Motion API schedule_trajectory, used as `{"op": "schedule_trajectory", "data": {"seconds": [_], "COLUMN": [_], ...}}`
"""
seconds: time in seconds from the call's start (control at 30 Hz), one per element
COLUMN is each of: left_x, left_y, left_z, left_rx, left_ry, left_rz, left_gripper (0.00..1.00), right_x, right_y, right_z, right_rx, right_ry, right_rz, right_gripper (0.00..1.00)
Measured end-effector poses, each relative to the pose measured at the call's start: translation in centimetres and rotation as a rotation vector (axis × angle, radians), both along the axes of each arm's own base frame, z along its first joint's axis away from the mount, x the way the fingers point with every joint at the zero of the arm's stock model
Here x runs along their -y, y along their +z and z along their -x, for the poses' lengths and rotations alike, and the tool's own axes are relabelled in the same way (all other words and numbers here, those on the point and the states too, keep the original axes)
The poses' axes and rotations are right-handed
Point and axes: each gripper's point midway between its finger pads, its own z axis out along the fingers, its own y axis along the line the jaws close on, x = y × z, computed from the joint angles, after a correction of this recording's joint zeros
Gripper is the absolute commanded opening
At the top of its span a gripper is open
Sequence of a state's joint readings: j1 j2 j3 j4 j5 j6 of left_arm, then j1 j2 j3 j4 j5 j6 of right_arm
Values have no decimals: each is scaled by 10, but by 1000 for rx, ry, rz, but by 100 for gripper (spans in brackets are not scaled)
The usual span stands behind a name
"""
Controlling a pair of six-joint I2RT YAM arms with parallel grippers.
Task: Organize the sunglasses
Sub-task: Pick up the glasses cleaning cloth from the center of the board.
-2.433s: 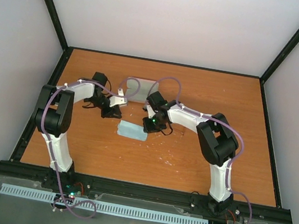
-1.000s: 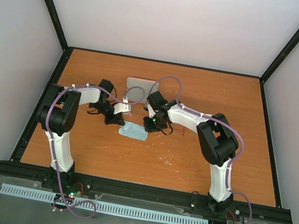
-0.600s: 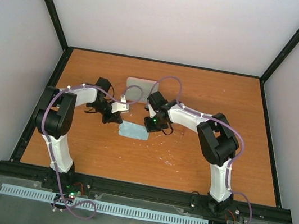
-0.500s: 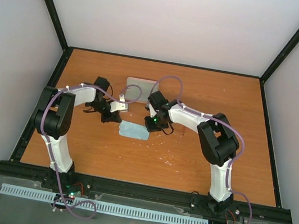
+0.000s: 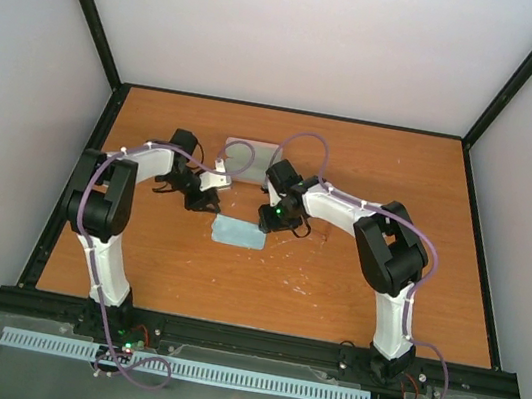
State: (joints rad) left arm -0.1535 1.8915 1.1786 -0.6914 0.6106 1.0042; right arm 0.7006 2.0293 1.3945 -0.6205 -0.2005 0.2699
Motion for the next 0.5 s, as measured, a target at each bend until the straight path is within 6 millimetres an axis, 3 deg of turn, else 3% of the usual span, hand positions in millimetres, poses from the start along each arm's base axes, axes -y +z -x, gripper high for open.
{"op": "schedule_trajectory", "data": {"seconds": [0.2,0.5], "left_x": [5,9], "left_y": [-7,-12], "left_z": [0,8], "left_rx": [-18,-48], "left_ry": [-12,-31], "left_rz": [2,10], "left_gripper": [33,34], "right_x": [-2,-6], "right_y": [0,0], "right_z": [0,0], "right_rx": [-18,-30], "right_ry": [5,14], "right_rz": [-4,-21], "right_gripper": [42,43]}}
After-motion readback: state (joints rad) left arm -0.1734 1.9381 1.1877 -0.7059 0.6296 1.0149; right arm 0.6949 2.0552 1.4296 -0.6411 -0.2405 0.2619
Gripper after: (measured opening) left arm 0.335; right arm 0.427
